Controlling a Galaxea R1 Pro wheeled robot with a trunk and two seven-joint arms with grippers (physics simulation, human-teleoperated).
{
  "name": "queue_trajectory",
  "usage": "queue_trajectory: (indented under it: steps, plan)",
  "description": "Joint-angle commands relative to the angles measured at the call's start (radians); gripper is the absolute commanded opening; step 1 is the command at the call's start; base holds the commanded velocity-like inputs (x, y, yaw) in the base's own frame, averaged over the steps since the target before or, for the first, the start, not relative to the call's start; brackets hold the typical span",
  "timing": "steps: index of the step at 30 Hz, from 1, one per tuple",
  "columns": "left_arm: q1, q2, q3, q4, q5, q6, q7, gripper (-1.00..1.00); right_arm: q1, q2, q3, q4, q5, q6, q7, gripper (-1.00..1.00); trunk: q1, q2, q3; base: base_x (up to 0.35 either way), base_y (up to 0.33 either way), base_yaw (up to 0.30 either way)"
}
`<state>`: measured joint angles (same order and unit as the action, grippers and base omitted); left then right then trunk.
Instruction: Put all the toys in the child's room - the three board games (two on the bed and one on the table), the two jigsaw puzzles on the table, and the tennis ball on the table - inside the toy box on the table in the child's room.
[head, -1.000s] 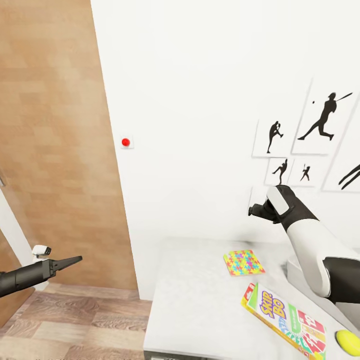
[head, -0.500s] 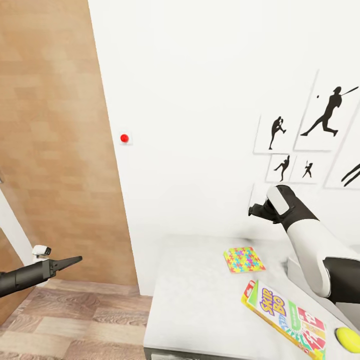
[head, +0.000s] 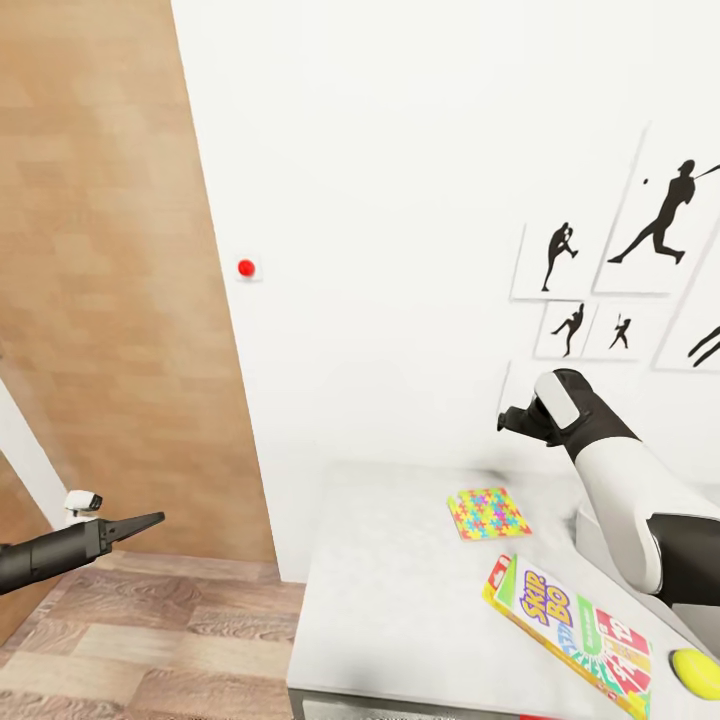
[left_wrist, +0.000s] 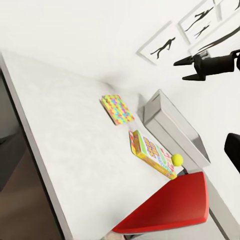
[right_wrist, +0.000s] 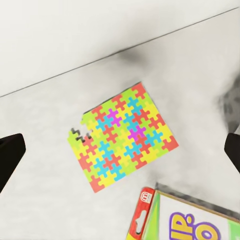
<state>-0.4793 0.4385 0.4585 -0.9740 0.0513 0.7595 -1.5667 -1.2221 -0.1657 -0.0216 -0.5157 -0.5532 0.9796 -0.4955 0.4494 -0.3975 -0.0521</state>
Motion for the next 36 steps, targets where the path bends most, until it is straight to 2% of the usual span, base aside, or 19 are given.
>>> queue_trajectory:
  steps: [1,17,27,36]
  plan:
    - [-0.001,0.000,0.000,0.000,-0.001,0.011,-0.004,1.00,-0.001,0.000,-0.001,-0.001,-0.010,0.002,-0.009,1.00,0.001,-0.002,-0.004,0.000,0.000,0.000]
    - [-0.001,0.000,0.000,0.000,-0.001,0.011,-0.004,1.00,-0.003,-0.004,-0.001,-0.010,-0.010,0.005,0.005,1.00,0.001,-0.002,-0.030,0.000,0.000,0.000]
    - [-0.001,0.001,0.001,0.000,-0.001,0.011,-0.004,1.00,-0.007,-0.022,-0.001,-0.013,-0.010,0.015,0.055,1.00,0.001,-0.002,-0.047,0.000,0.000,0.000]
    - [-0.001,0.001,0.001,0.000,-0.001,0.011,-0.004,1.00,-0.016,-0.032,0.000,-0.013,-0.010,0.039,0.070,1.00,0.001,-0.002,-0.061,0.000,0.000,0.000]
